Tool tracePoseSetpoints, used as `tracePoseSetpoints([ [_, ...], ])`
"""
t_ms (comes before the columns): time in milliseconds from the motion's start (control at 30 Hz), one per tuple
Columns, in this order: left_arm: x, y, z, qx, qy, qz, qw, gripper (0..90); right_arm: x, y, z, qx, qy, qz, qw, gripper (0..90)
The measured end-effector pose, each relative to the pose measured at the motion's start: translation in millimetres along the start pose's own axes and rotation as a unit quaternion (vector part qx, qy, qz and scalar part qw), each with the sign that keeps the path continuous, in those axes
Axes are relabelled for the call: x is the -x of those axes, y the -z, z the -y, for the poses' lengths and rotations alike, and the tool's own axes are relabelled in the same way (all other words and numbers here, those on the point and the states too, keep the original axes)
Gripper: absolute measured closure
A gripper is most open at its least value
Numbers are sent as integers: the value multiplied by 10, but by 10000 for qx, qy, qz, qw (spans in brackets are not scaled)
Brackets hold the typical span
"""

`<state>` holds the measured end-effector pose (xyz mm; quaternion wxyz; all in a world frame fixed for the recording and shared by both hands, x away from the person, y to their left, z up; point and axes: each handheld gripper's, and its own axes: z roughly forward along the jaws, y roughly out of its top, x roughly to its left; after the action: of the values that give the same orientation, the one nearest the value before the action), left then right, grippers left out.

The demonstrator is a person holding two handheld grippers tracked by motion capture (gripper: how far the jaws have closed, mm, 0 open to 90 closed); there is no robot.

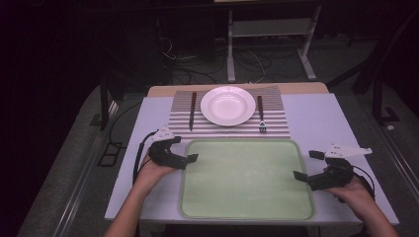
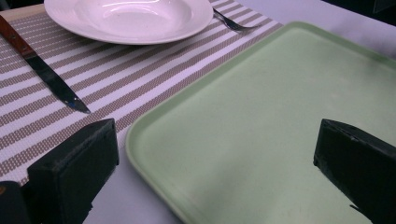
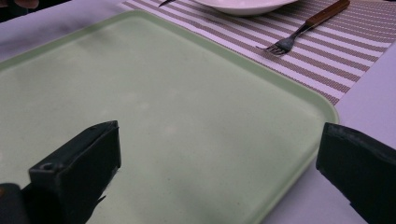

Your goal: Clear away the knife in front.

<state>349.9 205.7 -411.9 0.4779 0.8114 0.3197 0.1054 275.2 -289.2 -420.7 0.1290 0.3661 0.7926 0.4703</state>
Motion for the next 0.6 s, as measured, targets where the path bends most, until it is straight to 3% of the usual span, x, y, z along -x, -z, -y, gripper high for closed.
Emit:
tracePoseSetpoints([
  [600, -114, -142, -122, 66, 4, -57, 10000, 0, 0, 1, -1, 10, -1, 3, 10000, 1],
])
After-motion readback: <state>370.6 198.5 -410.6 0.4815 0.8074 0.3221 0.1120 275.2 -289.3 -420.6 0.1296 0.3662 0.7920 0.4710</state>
